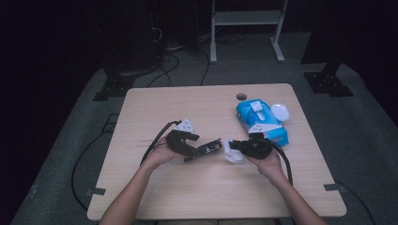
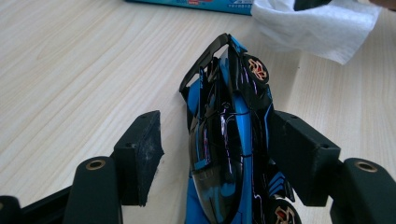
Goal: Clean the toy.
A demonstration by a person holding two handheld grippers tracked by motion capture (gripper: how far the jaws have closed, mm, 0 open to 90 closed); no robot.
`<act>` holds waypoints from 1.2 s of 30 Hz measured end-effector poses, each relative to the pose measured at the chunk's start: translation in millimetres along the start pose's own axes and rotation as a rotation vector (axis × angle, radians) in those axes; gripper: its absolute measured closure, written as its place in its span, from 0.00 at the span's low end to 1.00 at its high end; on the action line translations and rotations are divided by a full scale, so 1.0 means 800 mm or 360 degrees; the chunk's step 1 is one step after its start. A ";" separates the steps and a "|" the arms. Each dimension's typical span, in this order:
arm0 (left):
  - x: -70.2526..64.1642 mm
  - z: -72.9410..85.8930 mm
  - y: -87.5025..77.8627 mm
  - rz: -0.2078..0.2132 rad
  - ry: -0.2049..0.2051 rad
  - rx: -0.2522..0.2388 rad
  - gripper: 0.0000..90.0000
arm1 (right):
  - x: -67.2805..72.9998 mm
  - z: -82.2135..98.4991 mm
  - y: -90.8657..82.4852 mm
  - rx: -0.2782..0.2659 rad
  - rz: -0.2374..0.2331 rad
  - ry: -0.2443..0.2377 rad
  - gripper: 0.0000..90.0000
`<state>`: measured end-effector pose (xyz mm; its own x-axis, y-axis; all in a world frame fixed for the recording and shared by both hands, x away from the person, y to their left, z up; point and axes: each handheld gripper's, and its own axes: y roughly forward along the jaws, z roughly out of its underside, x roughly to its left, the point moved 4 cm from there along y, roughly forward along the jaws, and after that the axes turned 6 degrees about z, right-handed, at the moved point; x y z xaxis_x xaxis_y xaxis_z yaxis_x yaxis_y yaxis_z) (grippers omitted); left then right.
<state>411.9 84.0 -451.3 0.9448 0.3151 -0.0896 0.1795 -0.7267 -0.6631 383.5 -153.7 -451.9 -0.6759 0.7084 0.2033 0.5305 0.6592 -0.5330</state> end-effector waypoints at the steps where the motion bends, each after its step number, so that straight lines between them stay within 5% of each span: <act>1: -0.002 0.000 0.002 -0.0002 -0.0002 -0.0004 0.39 | 0.000 0.000 0.000 0.0000 0.0004 -0.0001 0.95; 8: -0.007 0.008 0.015 0.0017 -0.0020 0.0009 0.39 | -0.009 0.007 -0.002 0.0013 0.0028 0.0011 0.95; 15: -0.017 0.013 0.041 -0.0032 0.0066 0.0096 0.38 | -0.014 0.011 -0.007 0.0027 0.0054 0.0021 0.95; 16: -0.016 0.012 0.041 -0.0078 0.0075 0.0099 0.41 | -0.015 0.012 -0.008 0.0028 0.0057 0.0016 0.95; 36: -0.023 0.017 0.021 -0.0087 0.0069 0.0071 0.30 | -0.038 0.065 -0.040 0.0216 0.0176 -0.0070 0.87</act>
<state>393.6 74.1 -471.1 0.9452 0.3260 -0.0209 0.2194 -0.6809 -0.6987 360.3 -209.6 -483.9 -0.6406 0.7610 0.1024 0.5312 0.5355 -0.6566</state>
